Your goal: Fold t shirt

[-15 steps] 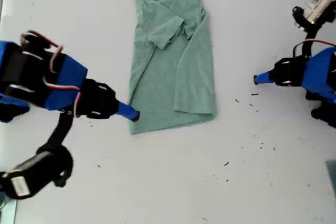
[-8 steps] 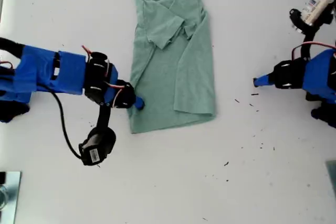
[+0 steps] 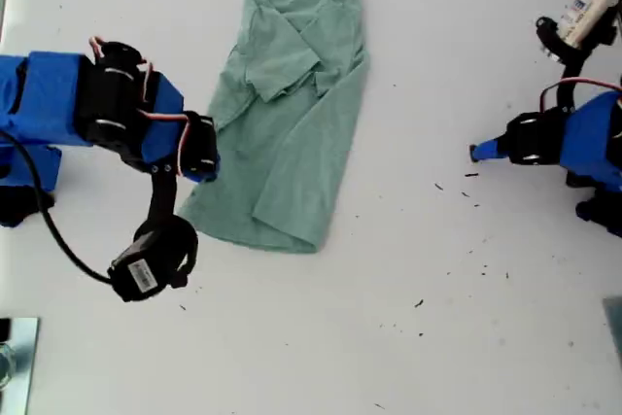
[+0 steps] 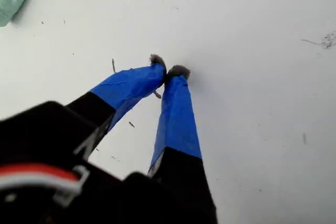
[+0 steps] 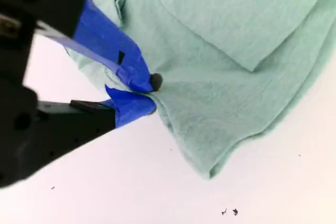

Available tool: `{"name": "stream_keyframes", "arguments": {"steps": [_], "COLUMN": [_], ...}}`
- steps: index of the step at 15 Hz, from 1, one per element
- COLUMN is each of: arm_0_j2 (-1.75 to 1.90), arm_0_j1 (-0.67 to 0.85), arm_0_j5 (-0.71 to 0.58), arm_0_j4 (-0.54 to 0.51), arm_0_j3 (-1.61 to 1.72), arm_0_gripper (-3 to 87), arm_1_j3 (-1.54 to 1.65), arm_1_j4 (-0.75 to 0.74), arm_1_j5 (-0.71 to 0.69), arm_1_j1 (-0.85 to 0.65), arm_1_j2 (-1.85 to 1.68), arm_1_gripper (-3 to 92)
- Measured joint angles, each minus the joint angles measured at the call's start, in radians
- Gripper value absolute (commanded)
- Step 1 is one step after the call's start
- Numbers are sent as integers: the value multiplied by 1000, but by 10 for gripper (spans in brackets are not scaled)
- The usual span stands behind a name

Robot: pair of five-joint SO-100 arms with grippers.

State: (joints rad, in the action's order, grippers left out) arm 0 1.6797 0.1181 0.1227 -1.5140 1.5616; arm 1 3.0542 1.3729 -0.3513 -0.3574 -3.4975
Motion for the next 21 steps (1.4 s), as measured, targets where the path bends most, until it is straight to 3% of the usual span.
{"name": "stream_keyframes", "arguments": {"steps": [4, 6, 8, 9, 11, 14, 16, 18, 19, 20, 21], "arm_0_j2": [-337, -552, -719, -719, -577, 54, 454, 792, 950, 1118, 1281], "arm_0_j1": [-2, -2, -2, -3, -3, 17, 35, -20, -58, -66, -67], "arm_0_j5": [-98, -152, -299, -313, -298, -281, -213, -61, 12, 72, 100], "arm_0_j4": [0, 61, 146, 132, -28, -28, 190, 492, 565, 575, 560], "arm_0_j3": [-472, -637, -660, -663, -624, -196, 330, 902, 1143, 1344, 1463], "arm_0_gripper": [-2, 264, 313, 315, 300, 189, 73, 54, 40, 21, 68], "arm_1_j3": [0, 0, 0, 0, 0, 0, 0, 0, 0, 0, 0], "arm_1_j4": [0, 0, 0, 0, 0, 0, 0, 0, 0, 0, 0], "arm_1_j5": [3, 9, 9, 9, 15, 17, 14, 3, 3, 3, 11], "arm_1_j1": [0, 0, 0, 0, 0, 0, -2, -8, -8, -8, -6], "arm_1_j2": [0, 0, 0, 0, 0, 0, 0, 0, 0, 0, 0], "arm_1_gripper": [29, 29, 29, 30, 81, 92, 63, 30, 22, 22, 22]}}
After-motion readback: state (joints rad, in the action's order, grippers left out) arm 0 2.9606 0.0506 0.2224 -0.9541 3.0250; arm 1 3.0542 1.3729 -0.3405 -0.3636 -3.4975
